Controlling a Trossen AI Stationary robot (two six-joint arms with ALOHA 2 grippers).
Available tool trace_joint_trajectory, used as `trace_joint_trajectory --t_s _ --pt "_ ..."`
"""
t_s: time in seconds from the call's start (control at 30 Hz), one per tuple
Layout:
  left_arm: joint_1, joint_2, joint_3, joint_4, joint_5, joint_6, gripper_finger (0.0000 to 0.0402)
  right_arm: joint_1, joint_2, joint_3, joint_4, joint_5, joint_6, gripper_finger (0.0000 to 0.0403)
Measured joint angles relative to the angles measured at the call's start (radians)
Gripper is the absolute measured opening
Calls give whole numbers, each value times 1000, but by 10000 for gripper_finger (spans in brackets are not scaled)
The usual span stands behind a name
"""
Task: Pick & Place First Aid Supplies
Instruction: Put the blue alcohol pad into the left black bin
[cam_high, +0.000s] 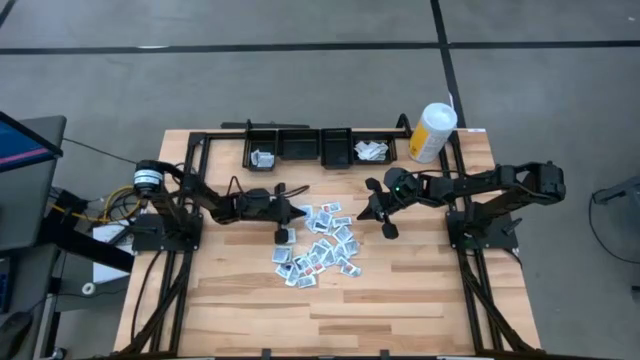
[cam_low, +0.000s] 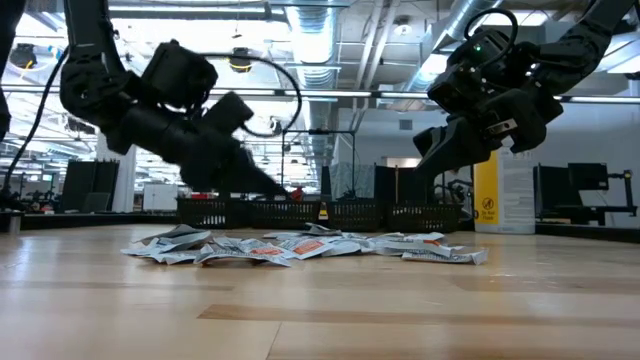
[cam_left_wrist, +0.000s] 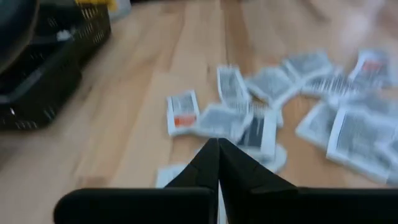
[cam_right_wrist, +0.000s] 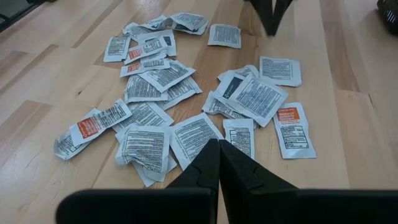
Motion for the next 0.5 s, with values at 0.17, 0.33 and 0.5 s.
trace_joint_trajectory --t_s 0.17,0.33,0.5 --pt "0 -50 0 -3 6 -3 8 0 0 0 0 0 0 0" --pt "22 -51 0 -29 8 -5 9 0 0 0 0 0 0 0" --pt "67 -39 1 -73 2 -24 21 0 0 0 0 0 0 0"
